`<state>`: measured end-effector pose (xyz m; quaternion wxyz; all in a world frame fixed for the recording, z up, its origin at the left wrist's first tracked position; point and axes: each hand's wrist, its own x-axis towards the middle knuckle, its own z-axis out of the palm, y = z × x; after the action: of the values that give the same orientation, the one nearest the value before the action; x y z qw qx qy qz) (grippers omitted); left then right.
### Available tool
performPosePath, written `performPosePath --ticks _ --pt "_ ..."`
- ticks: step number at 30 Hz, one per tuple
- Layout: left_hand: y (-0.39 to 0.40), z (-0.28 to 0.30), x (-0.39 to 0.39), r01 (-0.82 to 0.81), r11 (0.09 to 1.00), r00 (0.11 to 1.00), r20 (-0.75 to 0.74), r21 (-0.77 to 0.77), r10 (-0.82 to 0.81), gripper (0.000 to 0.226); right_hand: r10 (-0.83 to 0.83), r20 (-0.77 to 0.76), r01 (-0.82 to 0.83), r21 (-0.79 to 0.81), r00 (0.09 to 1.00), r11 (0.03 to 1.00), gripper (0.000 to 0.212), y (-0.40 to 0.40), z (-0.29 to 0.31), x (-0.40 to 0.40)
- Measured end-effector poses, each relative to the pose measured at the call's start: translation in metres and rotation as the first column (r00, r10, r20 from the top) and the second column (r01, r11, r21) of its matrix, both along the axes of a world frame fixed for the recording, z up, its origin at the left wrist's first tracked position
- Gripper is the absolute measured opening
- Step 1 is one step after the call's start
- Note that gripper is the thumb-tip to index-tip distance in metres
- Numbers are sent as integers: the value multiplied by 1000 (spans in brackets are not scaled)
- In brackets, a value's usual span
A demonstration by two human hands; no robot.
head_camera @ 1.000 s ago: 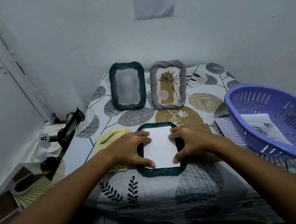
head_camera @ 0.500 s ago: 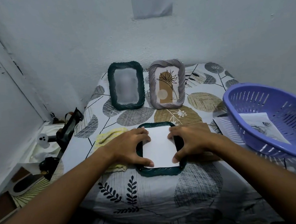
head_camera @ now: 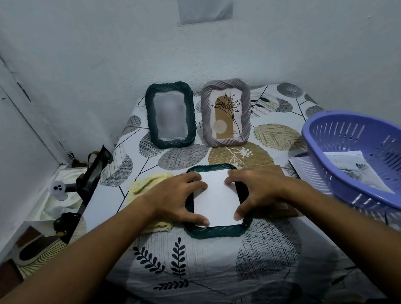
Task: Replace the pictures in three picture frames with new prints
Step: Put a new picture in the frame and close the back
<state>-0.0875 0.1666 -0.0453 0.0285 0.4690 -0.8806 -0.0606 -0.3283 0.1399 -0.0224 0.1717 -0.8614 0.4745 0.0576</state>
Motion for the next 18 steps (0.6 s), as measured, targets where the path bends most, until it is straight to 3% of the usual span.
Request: performPosePath --ticks 8,18 --pt "-2 1 -1 -6 1000 999 51 8 6 100 19 -38 -19 -9 999 1000 96 -1 6 1" --pt "-14 9 5 9 992 999 41 124 -14 95 32 -53 -32 -6 998 999 98 -1 5 1"
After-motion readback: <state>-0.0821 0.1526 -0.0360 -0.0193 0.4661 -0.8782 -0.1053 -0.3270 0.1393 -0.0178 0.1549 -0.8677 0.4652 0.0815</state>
